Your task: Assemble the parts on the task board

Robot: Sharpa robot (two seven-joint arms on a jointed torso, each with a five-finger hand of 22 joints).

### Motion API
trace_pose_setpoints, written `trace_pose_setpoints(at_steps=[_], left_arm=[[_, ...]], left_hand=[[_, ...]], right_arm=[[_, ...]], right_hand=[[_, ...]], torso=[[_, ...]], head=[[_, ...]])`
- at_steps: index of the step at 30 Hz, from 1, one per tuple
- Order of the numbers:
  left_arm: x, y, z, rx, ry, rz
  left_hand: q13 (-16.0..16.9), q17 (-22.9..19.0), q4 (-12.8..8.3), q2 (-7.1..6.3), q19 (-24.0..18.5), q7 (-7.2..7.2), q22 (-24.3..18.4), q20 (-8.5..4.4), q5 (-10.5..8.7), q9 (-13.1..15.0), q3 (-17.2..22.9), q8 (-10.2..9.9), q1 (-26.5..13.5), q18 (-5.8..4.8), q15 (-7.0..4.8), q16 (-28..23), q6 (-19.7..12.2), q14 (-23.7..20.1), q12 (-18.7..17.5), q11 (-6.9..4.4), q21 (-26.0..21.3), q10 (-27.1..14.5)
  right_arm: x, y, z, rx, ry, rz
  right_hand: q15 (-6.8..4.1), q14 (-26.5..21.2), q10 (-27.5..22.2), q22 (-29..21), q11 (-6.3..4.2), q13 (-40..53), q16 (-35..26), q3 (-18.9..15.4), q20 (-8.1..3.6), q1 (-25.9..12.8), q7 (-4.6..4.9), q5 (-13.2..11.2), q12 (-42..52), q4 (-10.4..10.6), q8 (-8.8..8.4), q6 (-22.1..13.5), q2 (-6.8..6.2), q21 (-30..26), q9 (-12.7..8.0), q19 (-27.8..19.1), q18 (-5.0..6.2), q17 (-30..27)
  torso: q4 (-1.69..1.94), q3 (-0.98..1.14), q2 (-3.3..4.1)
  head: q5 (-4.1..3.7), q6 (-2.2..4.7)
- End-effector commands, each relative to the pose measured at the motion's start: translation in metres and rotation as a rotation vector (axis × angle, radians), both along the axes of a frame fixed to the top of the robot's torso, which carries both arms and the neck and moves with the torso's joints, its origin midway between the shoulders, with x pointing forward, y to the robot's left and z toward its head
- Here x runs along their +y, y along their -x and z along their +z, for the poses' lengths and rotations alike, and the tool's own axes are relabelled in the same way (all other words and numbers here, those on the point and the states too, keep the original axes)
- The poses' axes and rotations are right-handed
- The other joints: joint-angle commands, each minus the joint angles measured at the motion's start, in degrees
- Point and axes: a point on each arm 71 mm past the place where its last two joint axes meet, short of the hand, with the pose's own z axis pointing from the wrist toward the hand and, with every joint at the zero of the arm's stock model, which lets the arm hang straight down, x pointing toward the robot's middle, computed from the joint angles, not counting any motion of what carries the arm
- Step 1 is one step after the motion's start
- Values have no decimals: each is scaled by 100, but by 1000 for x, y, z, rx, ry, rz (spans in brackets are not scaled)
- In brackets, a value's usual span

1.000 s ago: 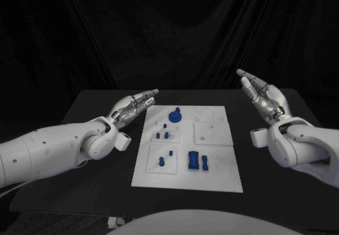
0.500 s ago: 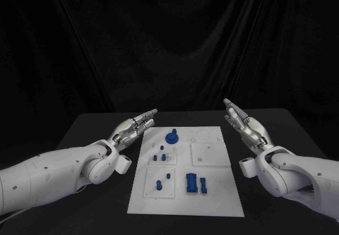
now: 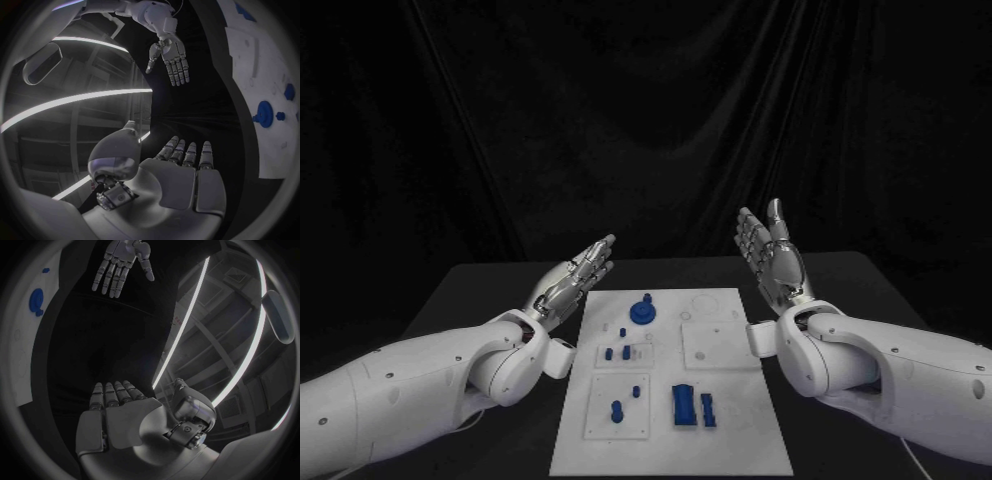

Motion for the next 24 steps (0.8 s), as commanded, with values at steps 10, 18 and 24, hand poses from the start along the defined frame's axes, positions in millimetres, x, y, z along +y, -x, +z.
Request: trace_pose_setpoints(at_steps=[10,18,24], left_arm=[[-15,0,9,134,21,410],[-18,2,11,164,27,465],[-18,2,11,164,27,465]], left_hand=[[-18,-6,-865,-669,-4,1,-22,-611,-809,-20,482,-49,-2004,-611,-60,-38,-797,-2,-640,60,-39,-19],[-18,-6,-865,-669,-4,1,-22,-611,-809,-20,920,-49,-2473,-611,-60,-38,-797,-2,-640,60,-39,-19],[-18,-6,-865,-669,-4,1,-22,-611,-809,-20,920,-49,-2764,-611,-60,-38,-797,-2,-640,60,-39,-19]], right_arm=[[-5,-4,-12,161,-22,-153],[-5,-4,-12,161,-22,-153],[-5,-4,-12,161,-22,-153]], right_hand=[[-30,-2,2,-6,21,-5,-25,-1,-29,-50,-2,-20,-20,-16,-20,-20,-8,-32,-5,-1,-40,-6],[-30,-2,2,-6,21,-5,-25,-1,-29,-50,-2,-20,-20,-16,-20,-20,-8,-32,-5,-1,-40,-6],[-30,-2,2,-6,21,-5,-25,-1,-29,-50,-2,-20,-20,-16,-20,-20,-8,-32,-5,-1,-40,-6]], torso=[[-34,-63,-115],[-34,-63,-115],[-34,-63,-115]], head=[[-42,126],[-42,126],[-42,126]])
